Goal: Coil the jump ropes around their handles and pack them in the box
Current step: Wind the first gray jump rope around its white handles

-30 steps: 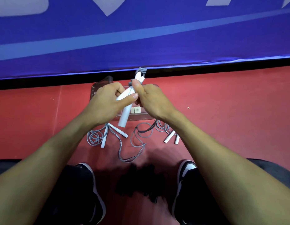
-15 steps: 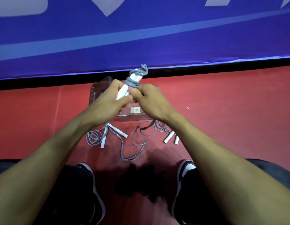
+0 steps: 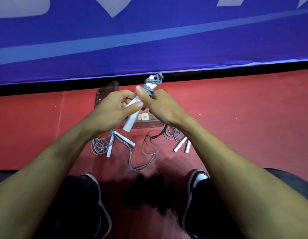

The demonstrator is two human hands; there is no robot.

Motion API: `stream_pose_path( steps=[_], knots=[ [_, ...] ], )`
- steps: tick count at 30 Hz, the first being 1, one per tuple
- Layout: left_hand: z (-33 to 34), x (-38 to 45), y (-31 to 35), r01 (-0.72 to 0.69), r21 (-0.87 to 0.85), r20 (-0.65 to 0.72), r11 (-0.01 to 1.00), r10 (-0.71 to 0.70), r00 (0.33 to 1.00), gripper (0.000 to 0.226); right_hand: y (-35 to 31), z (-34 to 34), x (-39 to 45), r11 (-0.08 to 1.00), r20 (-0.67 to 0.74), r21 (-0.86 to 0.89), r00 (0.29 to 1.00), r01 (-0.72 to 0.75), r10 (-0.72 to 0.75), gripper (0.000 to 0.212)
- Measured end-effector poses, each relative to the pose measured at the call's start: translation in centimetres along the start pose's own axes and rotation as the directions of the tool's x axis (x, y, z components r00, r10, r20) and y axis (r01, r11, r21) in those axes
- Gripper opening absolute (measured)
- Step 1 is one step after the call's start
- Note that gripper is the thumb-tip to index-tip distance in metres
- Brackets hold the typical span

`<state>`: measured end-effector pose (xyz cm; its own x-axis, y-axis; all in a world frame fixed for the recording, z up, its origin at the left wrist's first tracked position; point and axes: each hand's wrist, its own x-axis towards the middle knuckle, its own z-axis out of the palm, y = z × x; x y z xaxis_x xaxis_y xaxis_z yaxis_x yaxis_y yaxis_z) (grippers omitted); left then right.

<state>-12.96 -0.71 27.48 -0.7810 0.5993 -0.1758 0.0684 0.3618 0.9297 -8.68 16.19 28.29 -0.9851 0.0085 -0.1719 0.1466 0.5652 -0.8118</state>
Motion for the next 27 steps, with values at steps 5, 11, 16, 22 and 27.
stream_pose_path(
  steps=[5, 11, 16, 22, 27],
  knots=[
    [-0.3, 0.0, 0.3, 0.011, 0.057, -0.083, 0.998, -0.006, 0.997, 0.035, -0.2, 0.3, 0.0, 1.0, -0.022, -0.015, 1.0, 0.012, -0.013, 0.074],
    [0.2, -0.3, 0.4, 0.053, 0.168, -0.113, 0.984, -0.035, 0.993, 0.036, -0.2, 0.5, -0.1, 0.995, -0.013, -0.098, 1.0, 0.008, -0.009, 0.076],
    [0.2, -0.6, 0.6, 0.089, 0.114, -0.06, 0.99, -0.083, 0.995, 0.05, 0.2, 0.7, 0.2, 0.989, -0.038, -0.142, 0.999, 0.033, -0.039, 0.073],
    [1.0, -0.6, 0.5, 0.011, 0.178, -0.07, 0.984, 0.001, 0.998, 0.035, 0.0, 0.7, 0.1, 0.994, -0.054, -0.106, 0.998, 0.032, -0.038, 0.069],
    [0.7, -0.4, 1.1, 0.121, -0.064, -0.041, 0.991, -0.124, 0.991, 0.048, -0.4, 0.5, 0.0, 0.995, -0.053, -0.074, 0.996, 0.068, -0.072, 0.062]
  ],
)
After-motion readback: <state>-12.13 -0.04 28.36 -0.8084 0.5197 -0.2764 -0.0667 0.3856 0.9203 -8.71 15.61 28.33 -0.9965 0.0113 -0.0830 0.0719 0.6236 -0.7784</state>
